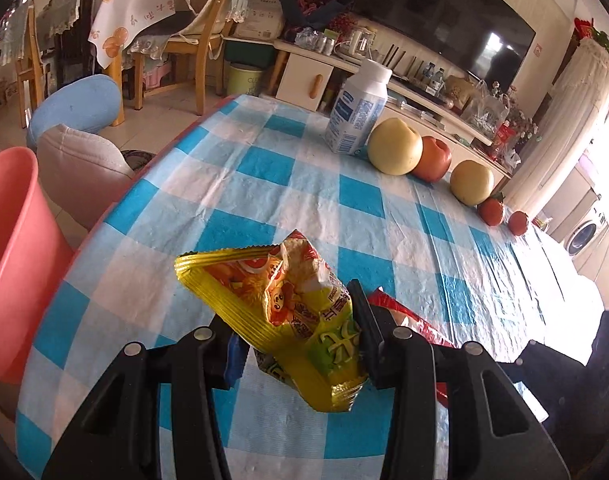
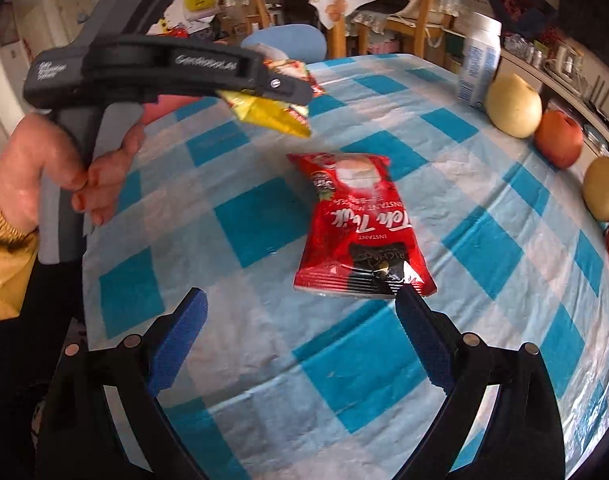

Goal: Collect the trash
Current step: 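Hold the yellow bag with left tool while right tool grasps the red Teh Tarik bag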

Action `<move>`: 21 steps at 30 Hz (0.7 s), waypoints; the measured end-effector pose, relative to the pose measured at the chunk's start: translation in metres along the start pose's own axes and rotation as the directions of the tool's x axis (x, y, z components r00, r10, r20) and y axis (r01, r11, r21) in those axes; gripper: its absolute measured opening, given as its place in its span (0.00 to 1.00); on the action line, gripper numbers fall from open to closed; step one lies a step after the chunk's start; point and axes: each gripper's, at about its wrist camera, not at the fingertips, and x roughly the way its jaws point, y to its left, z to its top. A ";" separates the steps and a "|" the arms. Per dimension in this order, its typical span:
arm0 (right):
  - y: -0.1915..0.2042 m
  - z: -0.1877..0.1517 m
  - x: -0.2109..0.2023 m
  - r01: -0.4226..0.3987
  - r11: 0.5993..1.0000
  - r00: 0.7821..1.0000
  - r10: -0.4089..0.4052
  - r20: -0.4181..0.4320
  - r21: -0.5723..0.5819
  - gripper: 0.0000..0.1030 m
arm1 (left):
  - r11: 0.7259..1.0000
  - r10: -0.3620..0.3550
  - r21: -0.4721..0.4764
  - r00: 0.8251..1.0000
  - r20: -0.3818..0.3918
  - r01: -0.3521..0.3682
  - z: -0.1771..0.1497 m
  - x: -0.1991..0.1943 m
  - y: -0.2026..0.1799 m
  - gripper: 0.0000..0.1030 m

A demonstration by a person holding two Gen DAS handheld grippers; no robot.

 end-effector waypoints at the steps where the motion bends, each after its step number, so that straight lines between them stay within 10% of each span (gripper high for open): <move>1: 0.003 0.001 -0.001 -0.007 1.000 1.000 0.007 0.004 -0.012 0.93 | 1.000 0.003 -0.005 1.000 0.002 -0.003 0.001 -0.001 0.003 0.44; 10: -0.024 0.015 -0.004 0.131 0.989 0.986 -0.138 0.098 0.069 0.93 | 0.999 0.005 -0.053 1.000 0.016 -0.004 0.008 -0.008 0.021 0.45; 21: -0.028 0.032 0.038 0.152 0.982 0.988 -0.155 0.020 0.109 0.93 | 0.997 -0.002 -0.072 1.000 0.014 0.003 0.009 -0.009 0.027 0.45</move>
